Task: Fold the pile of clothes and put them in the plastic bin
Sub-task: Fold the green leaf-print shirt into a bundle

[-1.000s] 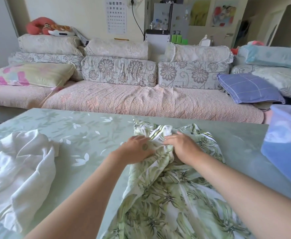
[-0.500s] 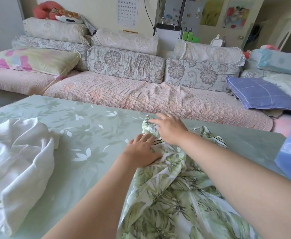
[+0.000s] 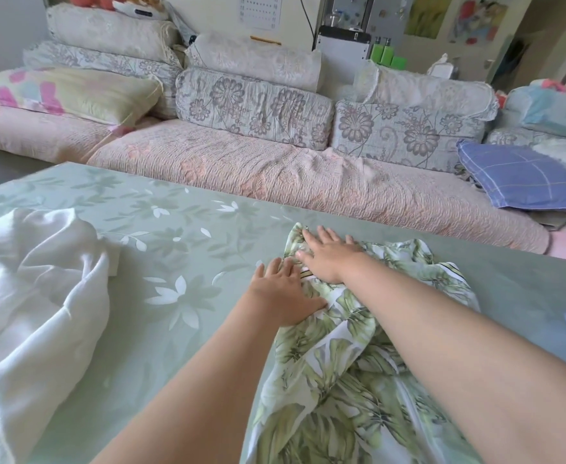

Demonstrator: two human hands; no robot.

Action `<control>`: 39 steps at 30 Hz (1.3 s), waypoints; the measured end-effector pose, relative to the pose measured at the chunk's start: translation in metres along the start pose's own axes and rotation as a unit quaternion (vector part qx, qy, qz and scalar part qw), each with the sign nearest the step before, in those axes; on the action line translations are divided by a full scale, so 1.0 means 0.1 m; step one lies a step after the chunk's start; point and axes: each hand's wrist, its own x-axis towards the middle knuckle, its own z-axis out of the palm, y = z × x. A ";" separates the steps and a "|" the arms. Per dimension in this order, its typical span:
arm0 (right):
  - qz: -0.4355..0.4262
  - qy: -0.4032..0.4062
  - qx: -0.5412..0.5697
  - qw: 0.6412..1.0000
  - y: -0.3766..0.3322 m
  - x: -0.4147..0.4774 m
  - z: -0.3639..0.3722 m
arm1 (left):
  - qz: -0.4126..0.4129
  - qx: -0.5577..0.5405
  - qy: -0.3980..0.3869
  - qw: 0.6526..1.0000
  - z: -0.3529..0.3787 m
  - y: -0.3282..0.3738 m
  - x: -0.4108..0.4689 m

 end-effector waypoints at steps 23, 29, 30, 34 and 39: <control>-0.093 0.077 0.153 0.981 0.15 -2.33 0.06 | -0.052 -0.116 0.077 0.989 -0.39 0.30 -0.94; -0.149 0.098 0.103 0.979 -0.09 -2.98 0.21 | -0.062 -0.098 -0.031 0.993 -0.39 0.35 -1.58; -0.144 0.085 0.106 0.980 -0.13 -3.05 0.25 | -0.074 -0.094 -0.049 0.992 -0.38 0.34 -1.67; -0.154 0.048 0.115 0.980 -0.25 -3.33 0.39 | -0.103 -0.049 -0.141 0.983 -0.37 0.29 -2.05; -0.141 -0.011 0.065 0.988 -0.36 -3.56 0.58 | -0.130 -0.102 -0.166 0.972 -0.31 0.23 -2.33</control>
